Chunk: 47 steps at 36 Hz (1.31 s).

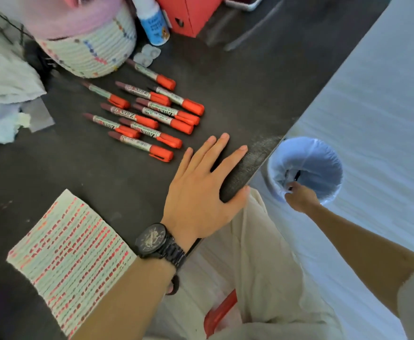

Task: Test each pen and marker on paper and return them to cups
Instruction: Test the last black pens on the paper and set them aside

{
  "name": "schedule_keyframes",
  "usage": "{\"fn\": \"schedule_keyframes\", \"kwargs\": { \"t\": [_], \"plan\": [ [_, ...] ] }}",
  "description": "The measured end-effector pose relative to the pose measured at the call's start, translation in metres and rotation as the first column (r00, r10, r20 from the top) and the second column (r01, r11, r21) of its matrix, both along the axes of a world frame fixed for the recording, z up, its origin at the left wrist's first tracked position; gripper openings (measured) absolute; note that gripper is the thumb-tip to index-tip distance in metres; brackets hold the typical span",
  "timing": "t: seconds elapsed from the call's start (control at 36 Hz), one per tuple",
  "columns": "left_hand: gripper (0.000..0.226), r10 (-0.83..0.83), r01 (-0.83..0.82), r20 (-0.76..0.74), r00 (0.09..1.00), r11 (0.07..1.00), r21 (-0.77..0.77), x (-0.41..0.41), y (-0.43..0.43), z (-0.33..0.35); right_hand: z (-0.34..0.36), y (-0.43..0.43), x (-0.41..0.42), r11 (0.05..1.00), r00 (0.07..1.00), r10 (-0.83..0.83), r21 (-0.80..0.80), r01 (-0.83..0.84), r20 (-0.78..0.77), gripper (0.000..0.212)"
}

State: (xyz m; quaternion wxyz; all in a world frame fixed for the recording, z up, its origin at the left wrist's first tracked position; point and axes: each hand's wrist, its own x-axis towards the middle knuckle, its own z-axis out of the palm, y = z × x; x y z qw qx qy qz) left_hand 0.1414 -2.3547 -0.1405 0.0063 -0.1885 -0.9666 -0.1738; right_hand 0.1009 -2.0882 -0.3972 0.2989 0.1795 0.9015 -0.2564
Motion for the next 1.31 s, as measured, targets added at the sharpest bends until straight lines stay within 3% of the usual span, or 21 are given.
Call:
{"fn": "schedule_keyframes", "kwargs": {
  "t": [0.06,0.11,0.19,0.28,0.47,0.61,0.81,1.0,1.17,1.31],
  "plan": [
    [0.064,0.021,-0.021,-0.002,1.0,0.999,0.026,0.003,-0.001,0.0,0.015,-0.003,0.007,0.995,0.994,-0.087,-0.059,0.083,-0.063,0.042],
    [0.063,0.044,-0.044,-0.001,0.999,0.998,0.041,0.006,0.0,-0.001,0.031,-0.003,0.013,0.994,0.987,-0.044,-0.104,0.028,-0.152,0.042],
    [0.062,0.081,-0.081,0.017,0.997,0.996,0.042,0.013,0.0,0.0,0.081,-0.013,0.026,0.908,0.912,-0.336,-0.338,0.247,-0.237,0.032],
    [0.059,0.086,-0.087,0.037,0.996,0.996,0.029,0.023,-0.002,0.003,0.137,-0.026,0.049,0.873,0.849,-0.395,-0.43,0.229,-0.351,0.019],
    [0.039,0.199,-0.188,-0.09,0.976,0.975,0.119,0.076,-0.044,0.019,0.227,-0.063,0.082,0.852,0.703,-0.338,-0.521,-0.054,-0.626,0.023],
    [0.037,0.472,-0.452,-0.145,0.87,0.879,0.153,0.127,-0.107,0.023,0.251,-0.104,0.076,0.782,0.656,-0.251,-0.548,-0.296,-0.712,0.028],
    [0.05,0.756,-0.748,-0.109,0.645,0.654,0.114,0.185,-0.167,0.0,0.265,-0.178,0.044,0.806,0.569,0.043,-0.308,-0.506,-0.821,0.032],
    [0.048,0.812,-0.799,-0.073,0.578,0.582,0.148,0.195,-0.159,-0.018,0.265,-0.229,0.011,0.834,0.248,0.276,0.103,-0.542,-0.929,0.032],
    [0.053,0.808,-0.792,-0.022,0.589,0.582,0.185,0.198,-0.16,-0.012,0.254,-0.247,0.007,0.787,0.236,0.531,0.371,-0.492,-0.814,0.046],
    [0.052,0.808,-0.793,-0.015,0.589,0.582,0.179,0.198,-0.161,-0.012,0.255,-0.247,0.009,0.784,0.313,0.565,0.378,-0.493,-0.764,0.051]
  ]
}}
